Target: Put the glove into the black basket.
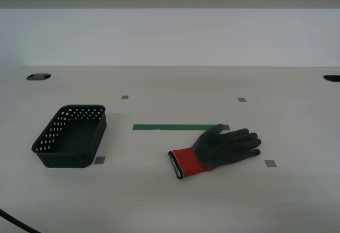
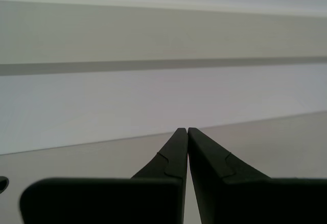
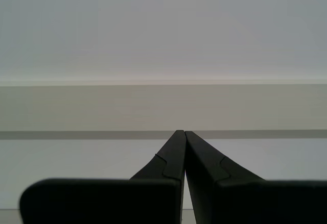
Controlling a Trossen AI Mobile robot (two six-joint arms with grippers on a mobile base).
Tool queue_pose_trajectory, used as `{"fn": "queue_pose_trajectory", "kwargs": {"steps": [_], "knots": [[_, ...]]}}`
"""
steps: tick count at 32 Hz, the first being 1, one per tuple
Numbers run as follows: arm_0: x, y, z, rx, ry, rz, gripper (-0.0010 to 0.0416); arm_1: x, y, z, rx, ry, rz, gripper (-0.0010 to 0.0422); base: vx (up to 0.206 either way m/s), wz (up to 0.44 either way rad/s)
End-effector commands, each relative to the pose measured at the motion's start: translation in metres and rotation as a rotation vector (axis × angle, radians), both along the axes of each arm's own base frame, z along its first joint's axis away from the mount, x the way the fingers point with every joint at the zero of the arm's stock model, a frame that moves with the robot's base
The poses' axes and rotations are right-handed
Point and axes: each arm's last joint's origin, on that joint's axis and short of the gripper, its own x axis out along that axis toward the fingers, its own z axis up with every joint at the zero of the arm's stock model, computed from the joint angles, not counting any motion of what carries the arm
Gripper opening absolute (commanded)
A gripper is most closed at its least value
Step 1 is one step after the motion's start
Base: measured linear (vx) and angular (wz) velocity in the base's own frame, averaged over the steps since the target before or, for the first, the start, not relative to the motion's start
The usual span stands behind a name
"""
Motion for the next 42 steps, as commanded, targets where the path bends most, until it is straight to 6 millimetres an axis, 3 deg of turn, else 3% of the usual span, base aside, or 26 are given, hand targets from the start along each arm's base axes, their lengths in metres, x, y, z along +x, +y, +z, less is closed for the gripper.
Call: {"fn": "queue_pose_trajectory", "kwargs": {"steps": [1, 10, 16, 20, 31, 42], "knots": [[0.000, 0.000, 0.001, 0.000, -0.003, 0.000, 0.0001, -0.002, -0.011, 0.000, 0.030, 0.043, -0.059, -0.0001, 0.000, 0.000], [0.000, 0.000, 0.001, 0.000, -0.003, 0.000, 0.0000, -0.007, -0.037, -0.007, 0.072, 0.234, -0.174, -0.0001, 0.000, 0.000], [0.000, 0.000, 0.000, 0.000, -0.003, 0.001, 0.0001, 0.009, -0.053, -0.024, 0.125, 0.438, -0.217, -0.0001, 0.000, 0.000], [0.000, 0.000, 0.001, 0.000, -0.004, 0.000, 0.0001, 0.022, -0.077, -0.041, 0.193, 0.518, -0.300, 0.0000, 0.000, 0.000], [0.000, 0.000, 0.001, 0.000, -0.003, 0.000, 0.0000, 0.036, -0.153, -0.117, 0.402, 0.789, -0.524, 0.0000, 0.000, 0.000], [0.000, 0.000, 0.000, 0.000, -0.001, 0.000, 0.0001, 0.041, -0.204, -0.182, 0.529, 0.934, -0.657, 0.0000, 0.000, 0.000]]}}
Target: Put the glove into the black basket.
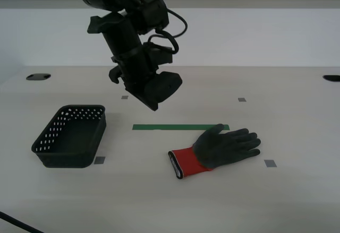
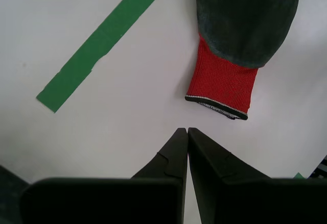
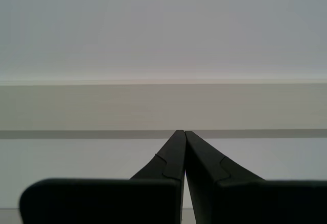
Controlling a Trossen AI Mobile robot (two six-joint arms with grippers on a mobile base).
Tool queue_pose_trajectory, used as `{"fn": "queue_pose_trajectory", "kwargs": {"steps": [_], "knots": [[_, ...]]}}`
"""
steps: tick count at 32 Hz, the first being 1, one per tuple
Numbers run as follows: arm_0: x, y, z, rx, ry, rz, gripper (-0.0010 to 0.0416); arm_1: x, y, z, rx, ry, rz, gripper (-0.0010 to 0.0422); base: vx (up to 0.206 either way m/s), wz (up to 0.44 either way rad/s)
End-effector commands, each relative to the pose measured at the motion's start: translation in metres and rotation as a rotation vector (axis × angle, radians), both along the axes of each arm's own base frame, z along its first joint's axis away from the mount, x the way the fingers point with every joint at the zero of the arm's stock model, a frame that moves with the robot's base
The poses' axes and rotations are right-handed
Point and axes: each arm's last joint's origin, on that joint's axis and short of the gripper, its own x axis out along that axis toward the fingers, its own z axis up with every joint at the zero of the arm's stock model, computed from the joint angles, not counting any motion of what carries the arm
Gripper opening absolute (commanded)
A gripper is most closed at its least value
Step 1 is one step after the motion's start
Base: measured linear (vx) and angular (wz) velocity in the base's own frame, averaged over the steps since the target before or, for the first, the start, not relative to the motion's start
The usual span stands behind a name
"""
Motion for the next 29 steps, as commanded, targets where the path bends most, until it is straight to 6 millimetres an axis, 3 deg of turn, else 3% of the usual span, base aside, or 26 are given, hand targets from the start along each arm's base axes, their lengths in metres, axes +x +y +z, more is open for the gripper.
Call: {"fn": "queue_pose_trajectory", "kwargs": {"steps": [1, 8, 16, 23, 29], "knots": [[0.000, 0.000, 0.001, 0.000, -0.003, 0.001, 0.0000, 0.001, -0.013, -0.012, 0.004, 0.021, -0.040, 0.0000, 0.000, 0.000], [0.000, 0.000, 0.000, 0.000, 0.001, 0.001, 0.0001, 0.011, -0.042, -0.036, 0.026, 0.045, -0.084, 0.0000, 0.000, 0.000], [0.000, 0.000, 0.000, 0.000, 0.000, 0.001, 0.0001, 0.011, -0.071, -0.087, 0.163, 0.186, -0.158, 0.0000, 0.000, 0.000], [0.000, 0.000, -0.002, 0.000, 0.019, 0.001, 0.0001, 0.008, -0.072, -0.092, 0.174, 0.199, -0.154, 0.0000, 0.000, 0.000], [0.000, 0.000, -0.002, 0.000, 0.021, 0.001, 0.0001, 0.004, -0.069, -0.092, 0.216, 0.269, -0.025, 0.0000, 0.000, 0.000]]}}
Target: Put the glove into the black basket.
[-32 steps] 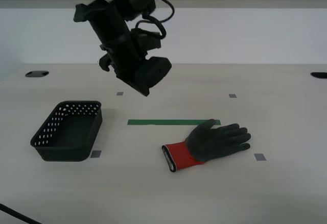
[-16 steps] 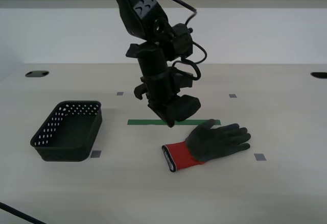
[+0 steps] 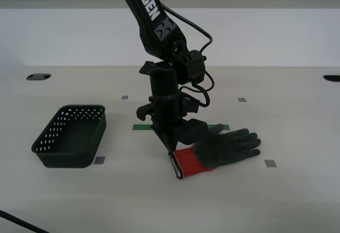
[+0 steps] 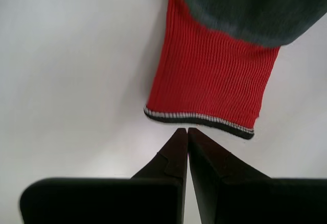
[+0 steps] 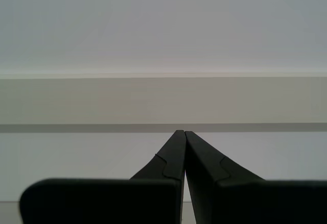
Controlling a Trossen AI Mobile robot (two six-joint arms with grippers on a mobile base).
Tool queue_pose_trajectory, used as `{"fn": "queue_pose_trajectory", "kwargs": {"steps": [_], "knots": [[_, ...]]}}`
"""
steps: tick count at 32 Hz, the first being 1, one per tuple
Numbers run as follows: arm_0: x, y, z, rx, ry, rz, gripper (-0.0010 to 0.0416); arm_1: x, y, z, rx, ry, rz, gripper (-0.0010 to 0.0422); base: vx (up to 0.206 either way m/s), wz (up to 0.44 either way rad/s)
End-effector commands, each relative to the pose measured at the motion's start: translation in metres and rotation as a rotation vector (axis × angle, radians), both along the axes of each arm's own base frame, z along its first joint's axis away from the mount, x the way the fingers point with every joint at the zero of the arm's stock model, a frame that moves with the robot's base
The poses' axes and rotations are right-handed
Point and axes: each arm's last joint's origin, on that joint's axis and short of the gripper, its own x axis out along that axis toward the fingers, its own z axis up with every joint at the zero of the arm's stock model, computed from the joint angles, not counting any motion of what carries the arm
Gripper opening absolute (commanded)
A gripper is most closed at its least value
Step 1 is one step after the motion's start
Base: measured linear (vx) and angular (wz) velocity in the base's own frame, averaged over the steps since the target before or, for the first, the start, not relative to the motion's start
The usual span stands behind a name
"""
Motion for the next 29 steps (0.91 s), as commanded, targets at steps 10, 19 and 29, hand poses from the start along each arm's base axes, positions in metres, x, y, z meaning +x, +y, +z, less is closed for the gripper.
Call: {"fn": "queue_pose_trajectory", "kwargs": {"steps": [10, 19, 29], "knots": [[0.000, 0.000, 0.001, 0.000, -0.003, 0.000, 0.0000, -0.008, 0.001, -0.002, -0.040, 0.153, 0.172, 0.0110, 0.000, 0.000], [0.000, 0.000, 0.001, 0.001, -0.004, 0.000, 0.0001, -0.009, 0.003, -0.032, 0.014, 0.175, 0.157, 0.0229, 0.000, 0.000], [0.000, 0.000, 0.000, 0.000, -0.003, 0.000, 0.0001, 0.002, -0.010, -0.031, -0.012, 0.160, 0.157, 0.0231, 0.000, 0.000]]}}
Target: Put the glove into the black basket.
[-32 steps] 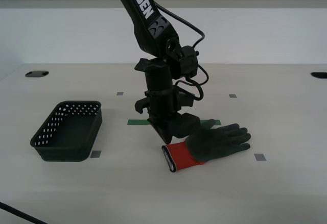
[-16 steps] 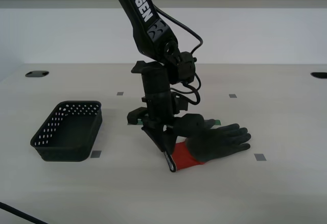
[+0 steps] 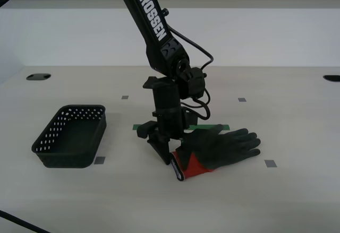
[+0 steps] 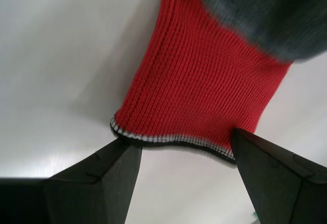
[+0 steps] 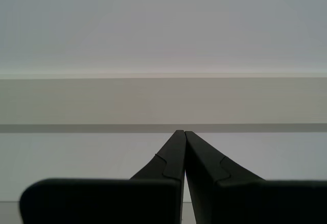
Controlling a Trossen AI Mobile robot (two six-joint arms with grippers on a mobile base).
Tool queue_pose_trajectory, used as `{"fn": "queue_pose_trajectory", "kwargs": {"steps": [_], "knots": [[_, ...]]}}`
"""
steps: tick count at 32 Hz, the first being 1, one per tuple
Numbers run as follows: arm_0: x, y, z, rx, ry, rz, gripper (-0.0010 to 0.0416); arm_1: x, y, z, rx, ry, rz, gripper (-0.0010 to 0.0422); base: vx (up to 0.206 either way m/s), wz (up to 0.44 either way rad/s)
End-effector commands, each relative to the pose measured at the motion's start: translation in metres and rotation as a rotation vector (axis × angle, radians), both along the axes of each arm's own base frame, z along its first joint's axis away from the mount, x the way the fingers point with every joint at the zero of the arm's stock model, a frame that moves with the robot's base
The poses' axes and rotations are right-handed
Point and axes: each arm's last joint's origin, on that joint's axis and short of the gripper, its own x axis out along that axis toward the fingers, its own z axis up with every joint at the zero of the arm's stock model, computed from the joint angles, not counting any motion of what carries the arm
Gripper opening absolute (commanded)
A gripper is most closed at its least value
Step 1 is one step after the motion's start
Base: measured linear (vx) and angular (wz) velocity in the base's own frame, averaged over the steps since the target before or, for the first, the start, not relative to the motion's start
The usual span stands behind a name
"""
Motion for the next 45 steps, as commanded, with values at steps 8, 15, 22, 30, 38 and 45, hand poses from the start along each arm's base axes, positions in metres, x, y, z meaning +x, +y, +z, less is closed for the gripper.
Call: {"fn": "queue_pose_trajectory", "kwargs": {"steps": [8, 15, 22, 30, 38, 45], "knots": [[0.000, 0.000, 0.000, 0.000, -0.002, 0.000, 0.0001, 0.009, -0.012, 0.010, -0.054, -0.005, 0.013, 0.0215, 0.000, 0.000], [0.000, 0.000, 0.000, 0.000, -0.002, 0.000, 0.0001, 0.008, -0.018, 0.008, -0.009, -0.085, 0.054, 0.0202, 0.000, 0.000], [0.000, 0.000, 0.000, 0.000, -0.002, 0.000, 0.0001, -0.006, -0.033, 0.008, -0.044, -0.115, -0.017, 0.0004, 0.000, 0.000], [0.000, 0.000, 0.000, 0.000, -0.002, 0.000, 0.0001, -0.007, -0.035, 0.010, -0.062, -0.124, -0.083, -0.0001, 0.000, 0.000], [0.000, 0.000, 0.000, 0.000, -0.002, 0.000, 0.0001, -0.003, -0.039, 0.048, -0.116, -0.172, -0.156, -0.0001, 0.000, 0.000], [0.000, 0.000, 0.000, 0.000, -0.002, 0.000, 0.0001, 0.000, -0.038, 0.077, -0.131, -0.244, -0.241, -0.0001, 0.000, 0.000]]}}
